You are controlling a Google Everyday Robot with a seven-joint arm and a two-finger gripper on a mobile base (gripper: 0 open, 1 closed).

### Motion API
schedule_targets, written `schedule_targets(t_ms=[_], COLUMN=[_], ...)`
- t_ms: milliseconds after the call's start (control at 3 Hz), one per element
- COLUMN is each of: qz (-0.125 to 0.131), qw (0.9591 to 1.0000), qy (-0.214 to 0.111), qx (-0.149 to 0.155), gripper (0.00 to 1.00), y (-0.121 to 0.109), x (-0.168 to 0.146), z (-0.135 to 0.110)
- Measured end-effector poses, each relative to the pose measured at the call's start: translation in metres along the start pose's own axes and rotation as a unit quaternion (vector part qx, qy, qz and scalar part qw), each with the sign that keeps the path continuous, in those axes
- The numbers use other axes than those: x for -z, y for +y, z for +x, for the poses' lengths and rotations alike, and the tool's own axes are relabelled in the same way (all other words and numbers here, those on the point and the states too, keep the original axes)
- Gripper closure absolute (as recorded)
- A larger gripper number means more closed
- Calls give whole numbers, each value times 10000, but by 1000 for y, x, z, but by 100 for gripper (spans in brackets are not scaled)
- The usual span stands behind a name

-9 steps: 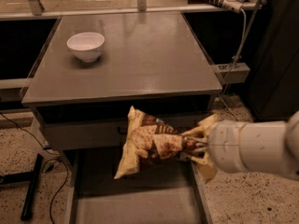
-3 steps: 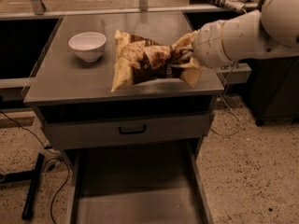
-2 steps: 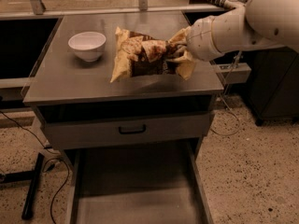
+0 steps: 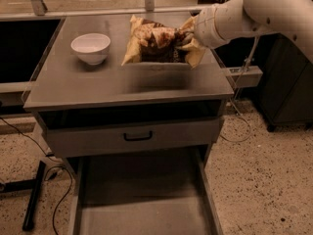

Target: Pick brown chip bag from middle drawer and place on counter

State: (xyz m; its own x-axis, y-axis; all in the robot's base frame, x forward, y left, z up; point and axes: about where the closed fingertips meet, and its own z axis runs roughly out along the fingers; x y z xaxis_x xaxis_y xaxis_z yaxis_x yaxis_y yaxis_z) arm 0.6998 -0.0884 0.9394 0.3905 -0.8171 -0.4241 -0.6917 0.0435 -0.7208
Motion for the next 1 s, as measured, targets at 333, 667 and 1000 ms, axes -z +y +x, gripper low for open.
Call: schedule_targets(t_ms=[333,667,1000], qz=[11,11,10], qw=[10000,10000,10000], qy=[18,17,17], qx=[-7,-7,-7], gripper=[82,58,35], y=[-2,-2,-2], x=[0,0,0], z=[1,1,0])
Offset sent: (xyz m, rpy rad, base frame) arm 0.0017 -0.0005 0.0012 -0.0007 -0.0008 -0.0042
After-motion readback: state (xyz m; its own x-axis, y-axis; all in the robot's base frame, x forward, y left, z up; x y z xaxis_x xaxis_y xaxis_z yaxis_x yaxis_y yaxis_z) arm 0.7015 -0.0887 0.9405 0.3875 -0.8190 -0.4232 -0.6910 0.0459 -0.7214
